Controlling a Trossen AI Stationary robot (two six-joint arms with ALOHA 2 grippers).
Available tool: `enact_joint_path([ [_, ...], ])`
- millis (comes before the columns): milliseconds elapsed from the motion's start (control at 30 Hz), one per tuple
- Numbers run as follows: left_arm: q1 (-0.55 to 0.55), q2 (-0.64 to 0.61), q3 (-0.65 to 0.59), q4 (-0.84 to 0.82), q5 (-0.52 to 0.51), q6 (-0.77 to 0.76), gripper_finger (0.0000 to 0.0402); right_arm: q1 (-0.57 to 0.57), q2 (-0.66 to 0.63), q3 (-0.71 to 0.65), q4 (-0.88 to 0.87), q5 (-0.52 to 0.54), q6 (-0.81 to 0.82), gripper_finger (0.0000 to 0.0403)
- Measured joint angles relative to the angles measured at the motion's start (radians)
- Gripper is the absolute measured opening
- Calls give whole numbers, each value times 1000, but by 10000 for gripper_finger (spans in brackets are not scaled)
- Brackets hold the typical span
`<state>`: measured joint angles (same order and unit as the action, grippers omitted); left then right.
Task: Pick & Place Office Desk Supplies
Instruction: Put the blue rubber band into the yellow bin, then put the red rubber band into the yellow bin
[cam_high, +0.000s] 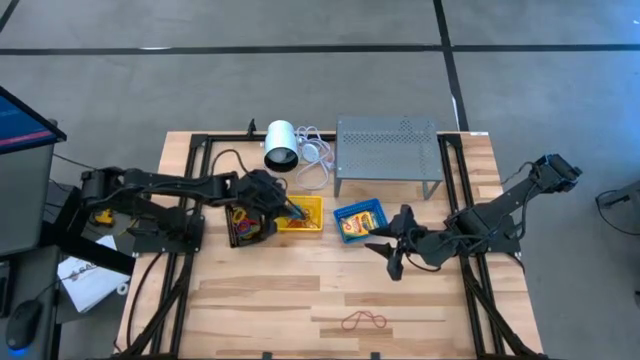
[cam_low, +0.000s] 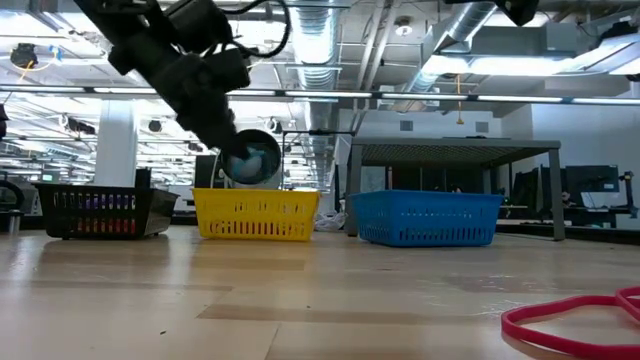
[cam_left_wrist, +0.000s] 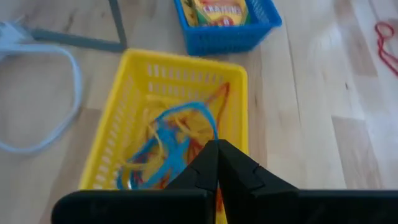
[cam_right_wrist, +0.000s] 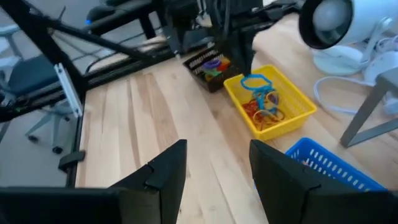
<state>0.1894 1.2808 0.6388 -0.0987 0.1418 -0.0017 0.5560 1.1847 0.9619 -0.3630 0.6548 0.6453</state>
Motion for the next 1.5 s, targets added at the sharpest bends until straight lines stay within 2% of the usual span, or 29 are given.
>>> enact_joint_path([
  [467, -20, 132, -13, 48, -4, -62, 0, 8, 0, 0, 0, -30, -1, 170],
  [833, -11, 139, -14, 56, -65, -80, 9, 8, 0, 0, 5, -31, 9, 170],
  [967, 2, 139, -14, 53, -65, -82, 39, 12, 0, 0, 5, -30, 9, 170],
  [1300, 15, 139, -13, 55, -90, -108, 144, 21, 0, 0, 5, -31, 3, 170],
  [1500, 15, 139, -13, 70, -90, -133, 177, 21, 0, 0, 5, -29, -50, 170],
])
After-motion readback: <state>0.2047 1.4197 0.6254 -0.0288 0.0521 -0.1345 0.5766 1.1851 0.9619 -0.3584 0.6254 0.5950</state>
